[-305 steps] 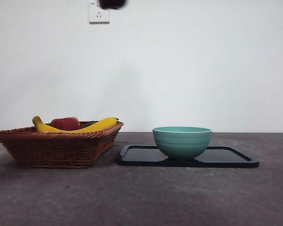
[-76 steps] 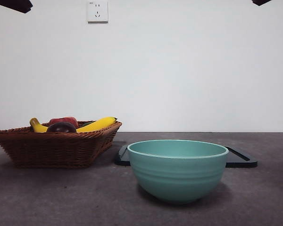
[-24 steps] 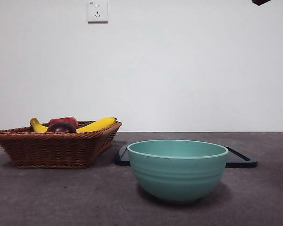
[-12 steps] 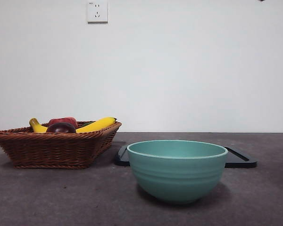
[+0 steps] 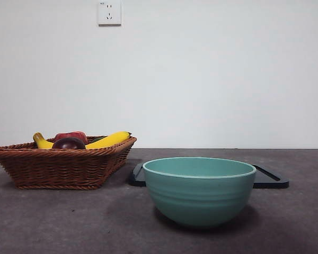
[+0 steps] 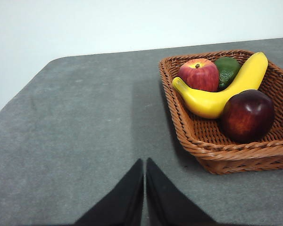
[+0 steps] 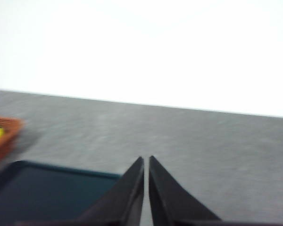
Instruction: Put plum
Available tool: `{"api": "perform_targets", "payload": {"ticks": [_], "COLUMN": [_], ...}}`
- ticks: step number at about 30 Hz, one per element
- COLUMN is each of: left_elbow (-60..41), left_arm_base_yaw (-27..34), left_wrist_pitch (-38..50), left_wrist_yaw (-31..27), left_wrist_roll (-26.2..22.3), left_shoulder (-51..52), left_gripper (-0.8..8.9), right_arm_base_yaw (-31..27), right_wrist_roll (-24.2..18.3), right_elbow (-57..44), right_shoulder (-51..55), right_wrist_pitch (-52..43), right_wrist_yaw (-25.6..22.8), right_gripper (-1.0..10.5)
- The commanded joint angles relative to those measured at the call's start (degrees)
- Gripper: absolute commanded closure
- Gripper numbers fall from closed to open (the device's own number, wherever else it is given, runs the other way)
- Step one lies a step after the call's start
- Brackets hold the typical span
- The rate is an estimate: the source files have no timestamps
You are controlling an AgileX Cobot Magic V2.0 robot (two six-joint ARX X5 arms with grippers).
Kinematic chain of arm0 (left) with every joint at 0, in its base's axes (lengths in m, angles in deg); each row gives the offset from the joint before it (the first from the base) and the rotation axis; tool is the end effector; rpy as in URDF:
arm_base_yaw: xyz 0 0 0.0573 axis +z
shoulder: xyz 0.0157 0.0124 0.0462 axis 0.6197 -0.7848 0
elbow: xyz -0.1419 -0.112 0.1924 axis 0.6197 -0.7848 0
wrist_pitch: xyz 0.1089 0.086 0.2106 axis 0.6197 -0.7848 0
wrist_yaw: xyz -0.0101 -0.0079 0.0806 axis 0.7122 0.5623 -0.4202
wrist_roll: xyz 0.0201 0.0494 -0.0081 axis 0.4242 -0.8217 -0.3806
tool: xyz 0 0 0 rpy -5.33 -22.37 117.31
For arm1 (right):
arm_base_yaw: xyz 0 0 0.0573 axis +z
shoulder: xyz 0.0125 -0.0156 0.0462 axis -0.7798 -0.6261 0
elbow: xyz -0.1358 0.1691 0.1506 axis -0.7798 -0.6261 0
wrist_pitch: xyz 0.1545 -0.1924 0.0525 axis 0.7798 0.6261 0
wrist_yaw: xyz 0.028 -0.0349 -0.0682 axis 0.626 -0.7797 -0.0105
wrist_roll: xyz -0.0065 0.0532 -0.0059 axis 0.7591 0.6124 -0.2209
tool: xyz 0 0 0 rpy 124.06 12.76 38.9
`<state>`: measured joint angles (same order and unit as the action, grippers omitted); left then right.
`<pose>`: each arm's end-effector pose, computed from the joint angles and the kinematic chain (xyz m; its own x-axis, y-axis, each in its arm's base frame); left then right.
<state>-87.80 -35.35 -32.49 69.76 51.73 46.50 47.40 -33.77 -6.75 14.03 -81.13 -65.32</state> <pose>0.0948 0.0027 0.1569 0.9883 -0.0287 -0.1497 0.0425 0.9950 0.0900 0.1073 -0.0012 0.2767 0.9894 0.1406 -0.0375 -0.1406 0.9901 0.0022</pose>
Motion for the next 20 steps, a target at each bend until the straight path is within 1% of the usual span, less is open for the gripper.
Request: {"api": "perform_targets", "payload": {"ticks": [1,4,7,10,18,20], "left_elbow": [-1.16,-1.16,-1.16,-1.16,-1.16,-1.16], "left_arm_base_yaw": [0.15,0.15,0.15,0.15,0.15,0.15], "left_wrist_pitch": [-0.52,-0.52,-0.52,-0.52,-0.52,-0.52], "left_wrist_yaw": [-0.09,-0.09,-0.09,-0.09,-0.09,-0.09], "left_wrist_roll": [0.42,0.39,0.39,0.42,0.42,0.39], "left_shoulder": [0.11,0.11,0.13,0.11,0.11,0.11], "left_gripper": [8.05,8.05,8.05,8.05,8.05,8.05], "right_arm_base_yaw": [-1.60,-2.03,-2.03,-2.03,-1.90,-1.92], "right_wrist_roll": [-1.66,-1.66,-1.66,-1.64,-1.18,-1.22], "right_elbow": [-6.12,-12.02,-16.50,-20.04,-25.35,-25.68], "right_shoulder": [4.20,8.79,12.83,16.00,20.46,20.55], "right_wrist_pitch": [-6.12,-9.07,-9.11,-9.01,-8.79,-6.91], "right_wrist_yaw": [-1.97,-3.56,-4.68,-4.66,-4.63,-4.76], "right_gripper": [9.4,9.4,9.4,9.4,9.4,9.4]}}
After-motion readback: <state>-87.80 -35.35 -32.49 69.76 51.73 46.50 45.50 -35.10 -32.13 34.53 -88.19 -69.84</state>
